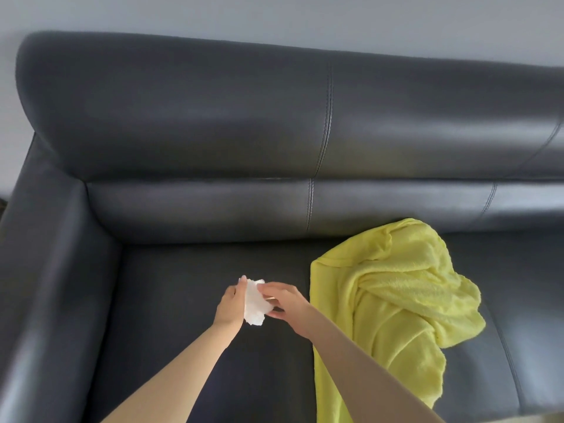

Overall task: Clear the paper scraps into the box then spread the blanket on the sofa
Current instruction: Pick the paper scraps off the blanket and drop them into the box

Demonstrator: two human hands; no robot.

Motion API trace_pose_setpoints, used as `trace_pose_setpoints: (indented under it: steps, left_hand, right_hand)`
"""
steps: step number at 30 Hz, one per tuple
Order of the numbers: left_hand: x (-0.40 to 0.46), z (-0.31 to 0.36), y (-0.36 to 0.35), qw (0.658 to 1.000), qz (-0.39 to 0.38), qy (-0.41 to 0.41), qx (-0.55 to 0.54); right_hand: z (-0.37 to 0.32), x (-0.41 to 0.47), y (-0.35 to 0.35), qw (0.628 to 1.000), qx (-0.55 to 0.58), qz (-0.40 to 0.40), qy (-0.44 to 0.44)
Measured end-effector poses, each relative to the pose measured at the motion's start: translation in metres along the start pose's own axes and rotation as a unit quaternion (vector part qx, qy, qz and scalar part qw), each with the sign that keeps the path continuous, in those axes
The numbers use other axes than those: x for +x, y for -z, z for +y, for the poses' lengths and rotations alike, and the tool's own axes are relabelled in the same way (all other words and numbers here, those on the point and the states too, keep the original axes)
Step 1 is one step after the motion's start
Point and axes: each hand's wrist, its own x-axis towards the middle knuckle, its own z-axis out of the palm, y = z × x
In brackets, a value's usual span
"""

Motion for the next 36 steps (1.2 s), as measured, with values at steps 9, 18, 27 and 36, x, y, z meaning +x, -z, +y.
trace_pose_setpoints:
  steps: [9, 18, 27, 36]
  left_hand:
    - [-0.006, 0.008, -0.01, 0.997, -0.006, -0.074, 0.035]
    - [-0.028, 0.048, -0.063, 0.982, -0.029, -0.172, 0.076]
    - [-0.059, 0.091, -0.175, 0.956, -0.137, -0.208, 0.157]
    - [-0.116, 0.115, -0.336, 0.927, -0.188, -0.231, 0.228]
  right_hand:
    - [0.004, -0.003, 0.01, 0.996, -0.005, 0.08, 0.048]
    - [0.001, -0.022, 0.076, 0.993, 0.046, 0.069, 0.083]
    - [0.01, -0.07, 0.197, 0.969, 0.119, 0.184, 0.116]
    - [0.056, -0.127, 0.351, 0.944, 0.177, 0.247, 0.132]
